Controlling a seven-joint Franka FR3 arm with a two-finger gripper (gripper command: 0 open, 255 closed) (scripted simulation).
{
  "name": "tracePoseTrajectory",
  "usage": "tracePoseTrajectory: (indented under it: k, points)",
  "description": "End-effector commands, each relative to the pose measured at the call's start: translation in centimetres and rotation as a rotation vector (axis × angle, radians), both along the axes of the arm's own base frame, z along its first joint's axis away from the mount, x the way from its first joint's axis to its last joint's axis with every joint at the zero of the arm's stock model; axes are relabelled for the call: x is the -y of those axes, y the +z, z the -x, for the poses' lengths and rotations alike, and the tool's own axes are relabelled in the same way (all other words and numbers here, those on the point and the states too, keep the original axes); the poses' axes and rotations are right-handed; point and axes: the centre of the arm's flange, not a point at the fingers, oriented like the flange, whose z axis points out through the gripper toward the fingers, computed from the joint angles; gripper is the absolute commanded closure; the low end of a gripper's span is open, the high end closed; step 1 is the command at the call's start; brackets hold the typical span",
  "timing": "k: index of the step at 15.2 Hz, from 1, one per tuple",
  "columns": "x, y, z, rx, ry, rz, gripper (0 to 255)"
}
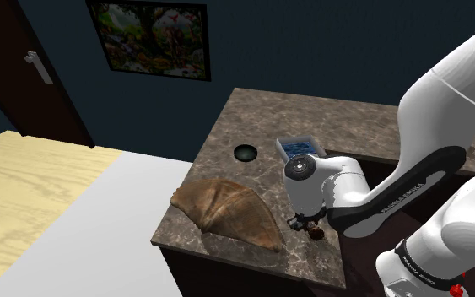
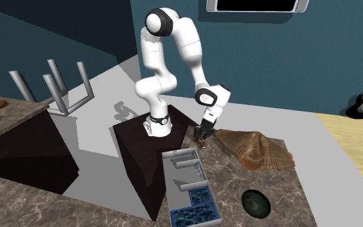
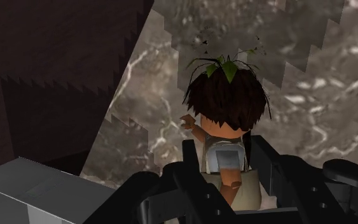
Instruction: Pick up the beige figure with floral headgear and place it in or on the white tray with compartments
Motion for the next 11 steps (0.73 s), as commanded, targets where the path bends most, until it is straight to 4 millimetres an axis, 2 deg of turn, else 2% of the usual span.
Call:
tracePoseTrajectory:
  k: [1,11]
  points:
    - [0.0,1.0,0.0,0.0,0.0,-0.001,255]
    - [0.0,6.3,0.0,0.0,0.0,-0.001,255]
